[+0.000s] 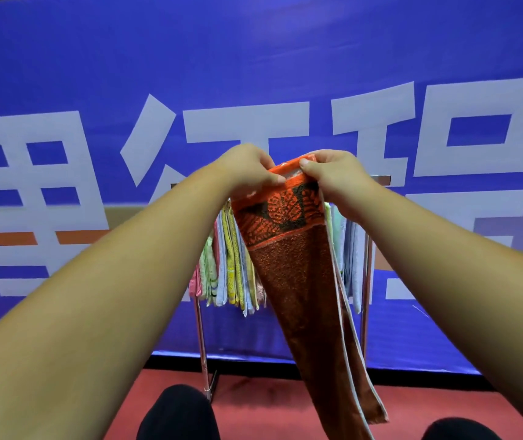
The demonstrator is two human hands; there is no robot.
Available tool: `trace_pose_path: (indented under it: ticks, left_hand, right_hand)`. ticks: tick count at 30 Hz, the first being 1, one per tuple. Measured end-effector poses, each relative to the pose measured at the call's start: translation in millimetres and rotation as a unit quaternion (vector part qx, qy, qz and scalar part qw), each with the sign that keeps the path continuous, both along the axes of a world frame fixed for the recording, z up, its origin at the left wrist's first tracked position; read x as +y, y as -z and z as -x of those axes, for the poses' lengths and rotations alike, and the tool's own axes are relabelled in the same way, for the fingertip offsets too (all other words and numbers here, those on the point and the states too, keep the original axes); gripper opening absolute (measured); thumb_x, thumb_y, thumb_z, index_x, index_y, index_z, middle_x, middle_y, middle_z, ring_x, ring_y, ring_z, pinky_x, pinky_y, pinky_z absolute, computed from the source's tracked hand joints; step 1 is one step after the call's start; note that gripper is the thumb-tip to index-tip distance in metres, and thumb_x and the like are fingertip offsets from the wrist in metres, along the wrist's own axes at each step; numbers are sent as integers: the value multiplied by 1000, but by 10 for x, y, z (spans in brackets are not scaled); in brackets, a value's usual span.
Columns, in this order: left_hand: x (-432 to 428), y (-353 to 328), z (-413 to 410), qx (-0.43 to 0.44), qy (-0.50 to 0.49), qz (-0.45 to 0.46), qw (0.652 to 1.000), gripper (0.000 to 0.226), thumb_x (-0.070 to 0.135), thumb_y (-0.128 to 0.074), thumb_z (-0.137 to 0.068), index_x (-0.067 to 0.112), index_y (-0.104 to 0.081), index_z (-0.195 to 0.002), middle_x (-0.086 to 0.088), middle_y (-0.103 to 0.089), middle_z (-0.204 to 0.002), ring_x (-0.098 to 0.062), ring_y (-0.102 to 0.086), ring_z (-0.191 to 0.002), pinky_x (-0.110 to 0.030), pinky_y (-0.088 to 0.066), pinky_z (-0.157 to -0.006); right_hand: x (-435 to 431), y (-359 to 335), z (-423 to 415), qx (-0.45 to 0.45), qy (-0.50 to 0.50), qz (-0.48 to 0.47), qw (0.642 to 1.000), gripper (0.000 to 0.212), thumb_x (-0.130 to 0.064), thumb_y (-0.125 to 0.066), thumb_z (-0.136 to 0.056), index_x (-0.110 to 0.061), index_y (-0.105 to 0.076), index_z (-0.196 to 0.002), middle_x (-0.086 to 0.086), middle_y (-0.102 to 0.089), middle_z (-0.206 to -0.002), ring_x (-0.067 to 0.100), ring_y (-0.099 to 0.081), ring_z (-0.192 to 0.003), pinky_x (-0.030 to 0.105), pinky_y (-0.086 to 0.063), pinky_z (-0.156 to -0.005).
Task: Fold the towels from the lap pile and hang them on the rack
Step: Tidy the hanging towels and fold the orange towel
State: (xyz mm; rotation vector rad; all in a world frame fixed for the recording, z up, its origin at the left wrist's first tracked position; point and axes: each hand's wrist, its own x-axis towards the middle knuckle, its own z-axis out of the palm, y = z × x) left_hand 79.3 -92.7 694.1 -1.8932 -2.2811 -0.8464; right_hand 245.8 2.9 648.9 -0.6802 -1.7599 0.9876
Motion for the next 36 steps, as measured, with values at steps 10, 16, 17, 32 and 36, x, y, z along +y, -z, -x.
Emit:
trace_pose_path:
  ticks: [10,16,17,32,36]
  left_hand:
    - [25,-140,-144,-177,-80,27,981,14,3,-57,-94,11,-55,-83,-6,-51,-44,-18,-51,-36,-21,-45,-44]
    - [96,-159,-171,-361,-86,29,928,11,1,-51,-102,0,-62,-101,-16,-71,-86,-20,-74,-58,-25,-63,-56]
    - [109,-156,-161,-392,-86,27,915,11,1,-51,-102,-2,-61,-103,-18,-73,-93,-22,-78,-67,-27,-65,-60]
    - [37,-188,-13,-579,-64,42,812,21,-3,-44,-100,-8,-64,-102,-22,-69,-92,-35,-72,-86,-42,-67,-66]
    - [35,-139,53,-625,-48,33,778,19,-3,-44,-100,-10,-62,-97,-23,-68,-96,-40,-66,-94,-48,-66,-64]
  right_hand:
    - [-43,71,22,24,-44,39,998,11,-18,-69,-102,-15,-79,-105,3,-79,-89,20,-76,-82,43,-65,-77]
    - [-136,113,100,12,-86,35,996,15,-18,-64,-105,-14,-79,-107,5,-76,-87,19,-71,-78,37,-63,-71]
    - [-159,116,120,12,-93,32,995,17,-18,-63,-106,-14,-79,-106,6,-74,-87,20,-69,-78,34,-61,-67]
    - [-279,154,197,-41,-84,-18,995,12,-29,-70,-98,-25,-81,-101,8,-79,-102,15,-70,-92,47,-61,-94]
    - [-236,204,275,-62,-6,-69,996,26,-48,-71,-82,-28,-80,-95,9,-79,-93,25,-72,-83,62,-58,-89]
